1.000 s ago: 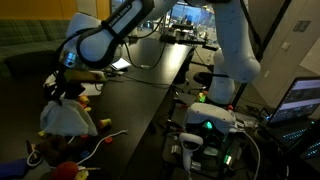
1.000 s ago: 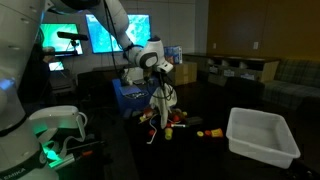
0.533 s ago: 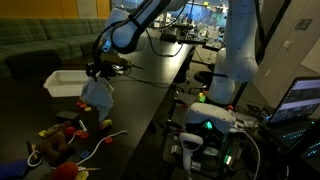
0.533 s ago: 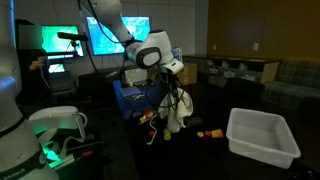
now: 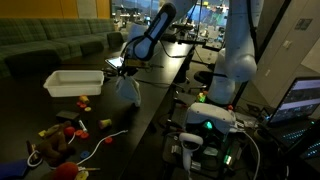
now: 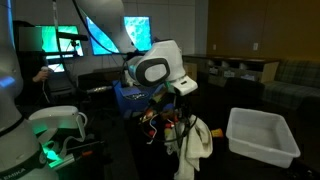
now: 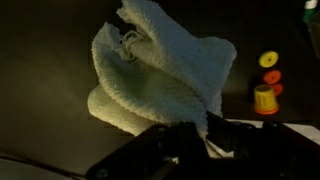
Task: Use the towel to sweep the things on the table to the left and then put the towel in the white bin
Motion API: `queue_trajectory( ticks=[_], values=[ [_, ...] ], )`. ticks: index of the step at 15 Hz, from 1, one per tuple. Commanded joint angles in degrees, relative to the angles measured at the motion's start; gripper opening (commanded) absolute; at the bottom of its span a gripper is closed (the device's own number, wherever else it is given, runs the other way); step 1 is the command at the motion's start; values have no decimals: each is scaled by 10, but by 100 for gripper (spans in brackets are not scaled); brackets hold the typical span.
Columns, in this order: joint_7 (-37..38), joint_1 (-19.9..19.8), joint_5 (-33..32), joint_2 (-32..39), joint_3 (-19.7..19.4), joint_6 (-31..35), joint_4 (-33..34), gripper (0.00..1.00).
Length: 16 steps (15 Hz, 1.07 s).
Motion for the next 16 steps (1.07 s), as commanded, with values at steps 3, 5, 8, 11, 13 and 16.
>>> queue_trajectory(
  ticks=[3,5,8,11,13,16],
  values=[
    [147,88,-149,99,-94,4,32,9],
    [168,122,-162,131,-97,-3,39,9],
    [157,153,-145,160,-64,-15,45,9],
    [139,174,-127,186,-16,-24,57,9],
    [125,176,-119,196,20,-29,64,9],
    [114,180,-107,215,62,-40,88,9]
  ],
)
